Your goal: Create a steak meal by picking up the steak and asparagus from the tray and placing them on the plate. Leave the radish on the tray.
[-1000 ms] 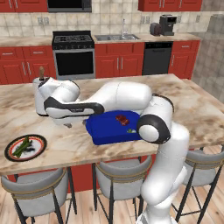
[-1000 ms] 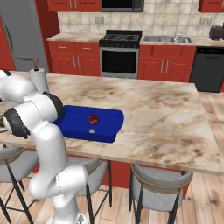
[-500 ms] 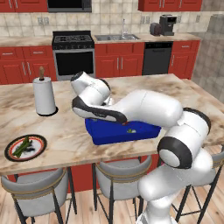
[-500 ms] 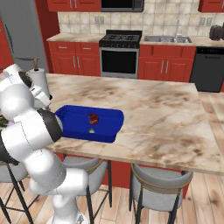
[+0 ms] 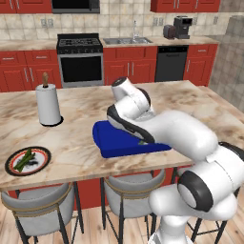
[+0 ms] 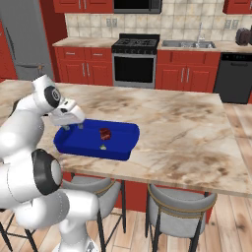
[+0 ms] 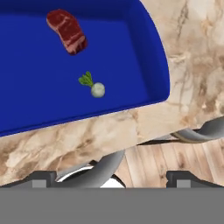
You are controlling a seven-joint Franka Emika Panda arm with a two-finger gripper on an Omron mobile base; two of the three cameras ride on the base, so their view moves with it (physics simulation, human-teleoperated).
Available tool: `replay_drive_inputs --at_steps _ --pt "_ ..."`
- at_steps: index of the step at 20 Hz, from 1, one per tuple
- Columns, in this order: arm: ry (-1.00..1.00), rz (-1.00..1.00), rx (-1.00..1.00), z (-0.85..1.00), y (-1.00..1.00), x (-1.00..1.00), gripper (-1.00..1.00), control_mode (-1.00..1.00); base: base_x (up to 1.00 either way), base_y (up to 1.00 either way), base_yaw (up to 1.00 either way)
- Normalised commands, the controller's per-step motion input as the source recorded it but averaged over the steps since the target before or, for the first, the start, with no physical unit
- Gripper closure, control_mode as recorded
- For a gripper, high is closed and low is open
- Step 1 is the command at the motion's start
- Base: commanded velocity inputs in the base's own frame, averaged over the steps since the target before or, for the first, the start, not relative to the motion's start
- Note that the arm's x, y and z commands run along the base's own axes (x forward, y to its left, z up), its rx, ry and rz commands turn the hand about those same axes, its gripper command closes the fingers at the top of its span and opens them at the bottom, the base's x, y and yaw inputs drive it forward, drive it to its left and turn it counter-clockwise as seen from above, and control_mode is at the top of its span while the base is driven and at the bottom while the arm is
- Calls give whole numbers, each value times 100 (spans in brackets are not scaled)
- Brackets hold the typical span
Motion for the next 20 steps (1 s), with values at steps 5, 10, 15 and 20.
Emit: replay_drive_inputs --at_steps 5,10,15,20 --pt "16 15 8 -11 -99 26 -100 -100 0 0 0" --pt "11 10 17 -18 -58 54 -100 -100 0 0 0" --pt "14 6 16 -17 -8 63 -100 -100 0 0 0" --pt "13 5 8 -20 0 51 -100 -100 0 0 0"
